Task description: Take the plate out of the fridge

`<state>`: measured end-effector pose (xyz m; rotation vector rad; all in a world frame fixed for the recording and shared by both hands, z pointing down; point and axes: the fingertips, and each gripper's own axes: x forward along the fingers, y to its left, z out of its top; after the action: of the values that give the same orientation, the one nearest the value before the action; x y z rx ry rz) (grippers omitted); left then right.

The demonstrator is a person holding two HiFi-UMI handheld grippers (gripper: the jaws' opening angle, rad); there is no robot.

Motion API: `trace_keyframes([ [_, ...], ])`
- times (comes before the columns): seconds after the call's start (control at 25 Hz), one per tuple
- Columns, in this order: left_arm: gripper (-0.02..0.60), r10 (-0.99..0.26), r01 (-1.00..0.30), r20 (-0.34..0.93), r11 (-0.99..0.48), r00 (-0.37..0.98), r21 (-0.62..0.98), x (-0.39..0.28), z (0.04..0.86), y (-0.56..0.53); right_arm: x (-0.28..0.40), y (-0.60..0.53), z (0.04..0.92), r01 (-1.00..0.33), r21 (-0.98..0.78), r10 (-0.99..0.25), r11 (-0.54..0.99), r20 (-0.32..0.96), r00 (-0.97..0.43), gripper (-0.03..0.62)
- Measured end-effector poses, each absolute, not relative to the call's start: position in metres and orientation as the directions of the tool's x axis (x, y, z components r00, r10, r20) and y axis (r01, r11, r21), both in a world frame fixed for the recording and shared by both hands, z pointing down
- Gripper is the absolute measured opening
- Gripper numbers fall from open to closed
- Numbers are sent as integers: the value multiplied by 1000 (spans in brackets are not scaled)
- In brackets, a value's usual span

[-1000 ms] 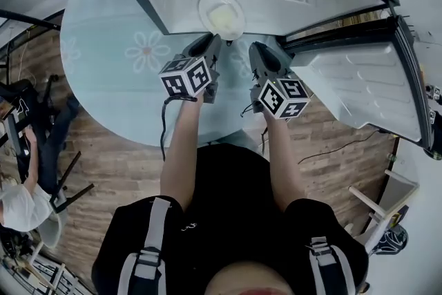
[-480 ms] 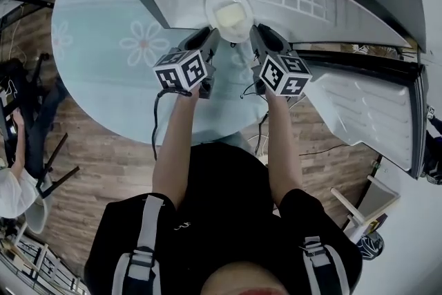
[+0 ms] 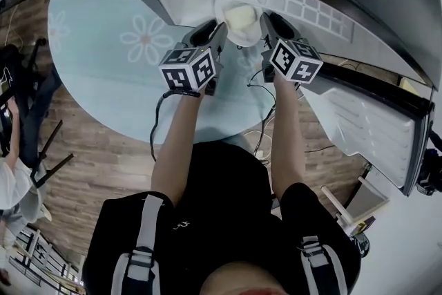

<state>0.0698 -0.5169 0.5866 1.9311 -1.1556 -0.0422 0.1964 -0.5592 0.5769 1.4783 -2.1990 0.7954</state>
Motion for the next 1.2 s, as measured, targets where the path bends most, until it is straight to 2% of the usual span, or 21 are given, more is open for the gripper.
trace_keyframes([
  [0.48,120,-710,-757,439,-202,551,622,73,599,-519,183,-573,587,-899,-278,-659,340,611,-438,117],
  [0.6,110,-715,-743,425,-196,555,640,77,600,-522,181,-569,590,-892,-297,-642,341,619,-452,74],
  [0.64,109,-718,-745,425,-195,552,637,78,600,-522,180,-568,592,-892,-304,-639,335,622,-452,51],
  [0.92,101,-721,-769,444,-192,532,610,72,598,-519,177,-558,590,-880,-396,-642,262,609,-465,44],
  [1.2,48,-773,-794,417,-178,478,581,59,581,-524,176,-538,575,-850,-487,-704,202,531,-471,38],
])
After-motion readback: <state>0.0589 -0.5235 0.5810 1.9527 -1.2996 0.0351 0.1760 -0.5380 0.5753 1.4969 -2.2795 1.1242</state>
